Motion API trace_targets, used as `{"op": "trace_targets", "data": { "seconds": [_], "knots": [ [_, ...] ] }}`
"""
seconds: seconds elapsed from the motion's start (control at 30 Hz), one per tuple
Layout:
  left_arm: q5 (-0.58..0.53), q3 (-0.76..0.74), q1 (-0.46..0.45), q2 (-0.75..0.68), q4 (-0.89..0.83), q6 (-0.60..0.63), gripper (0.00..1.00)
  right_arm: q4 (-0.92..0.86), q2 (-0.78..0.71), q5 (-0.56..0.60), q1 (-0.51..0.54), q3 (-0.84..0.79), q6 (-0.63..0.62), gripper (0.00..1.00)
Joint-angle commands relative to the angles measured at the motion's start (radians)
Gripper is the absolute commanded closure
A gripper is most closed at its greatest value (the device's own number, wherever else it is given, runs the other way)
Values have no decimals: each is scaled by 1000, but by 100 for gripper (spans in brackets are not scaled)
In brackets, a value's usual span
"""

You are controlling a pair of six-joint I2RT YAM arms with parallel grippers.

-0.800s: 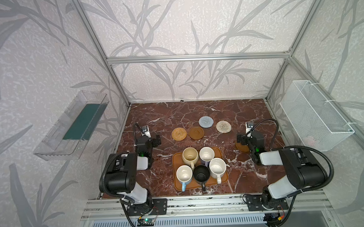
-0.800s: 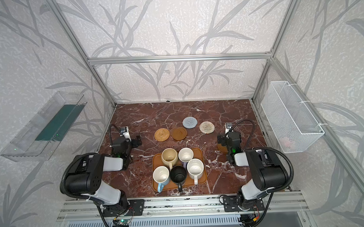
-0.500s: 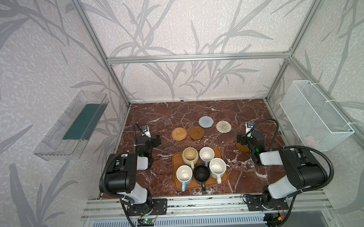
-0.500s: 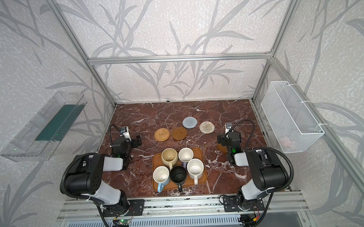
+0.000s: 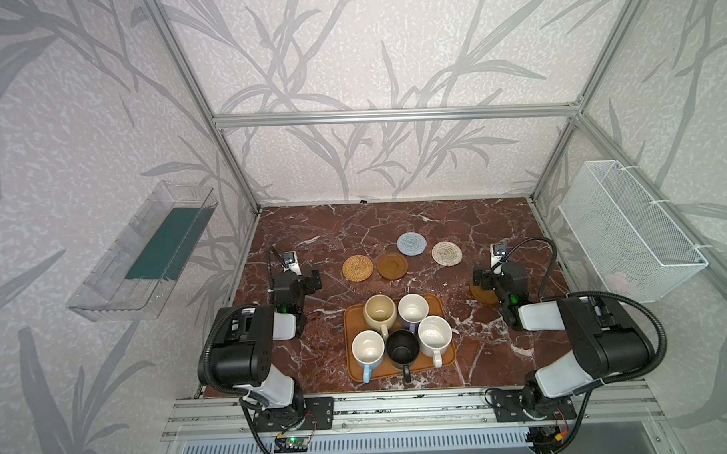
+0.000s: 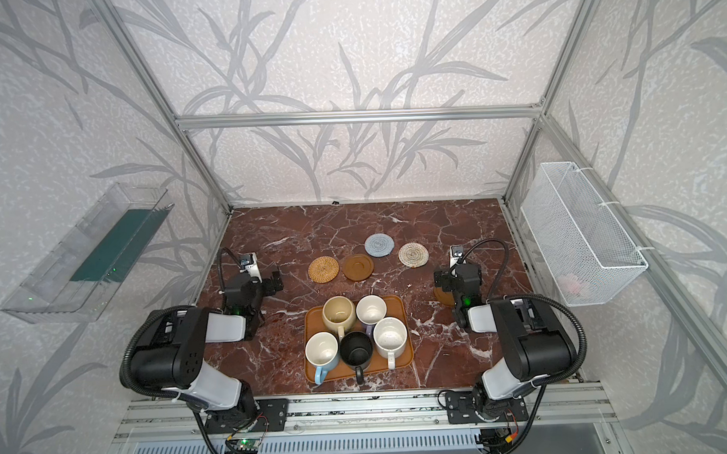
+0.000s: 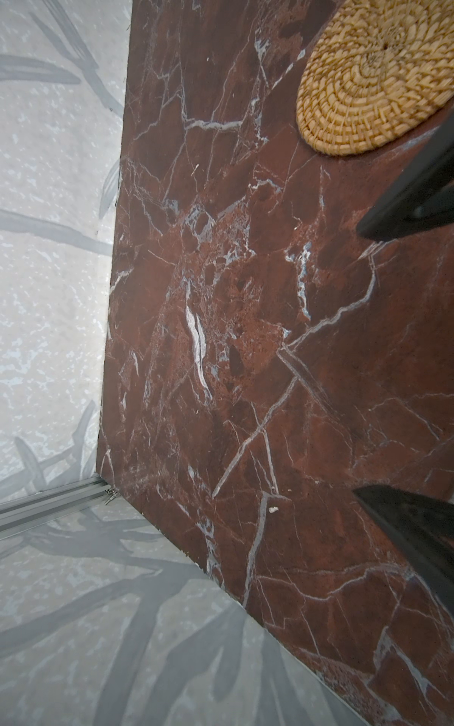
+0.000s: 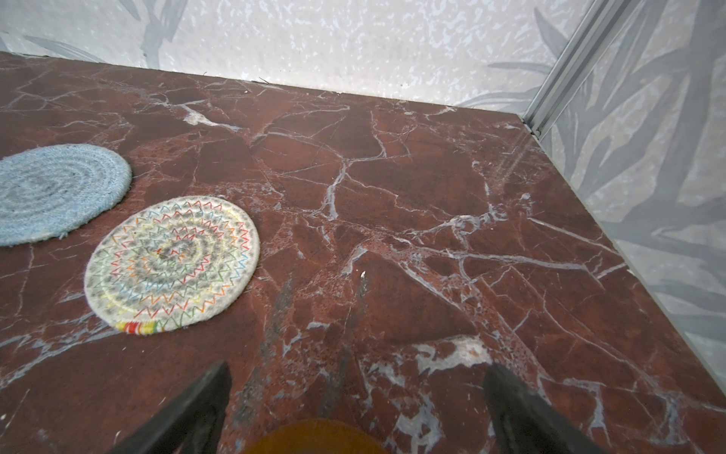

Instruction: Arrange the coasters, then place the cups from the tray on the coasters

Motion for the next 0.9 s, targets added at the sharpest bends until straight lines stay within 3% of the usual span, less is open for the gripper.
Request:
{"op": "trace_targets", "data": {
  "seconds": [0.0,0.87],
  "knots": [
    [-5,17,-1,-8,9,5,1,9,-15,0,1,16,-9,1],
    [-24,-1,-5,-48,18,3,1,-2,-50,-16,-1,17,-11,1]
  ]
}}
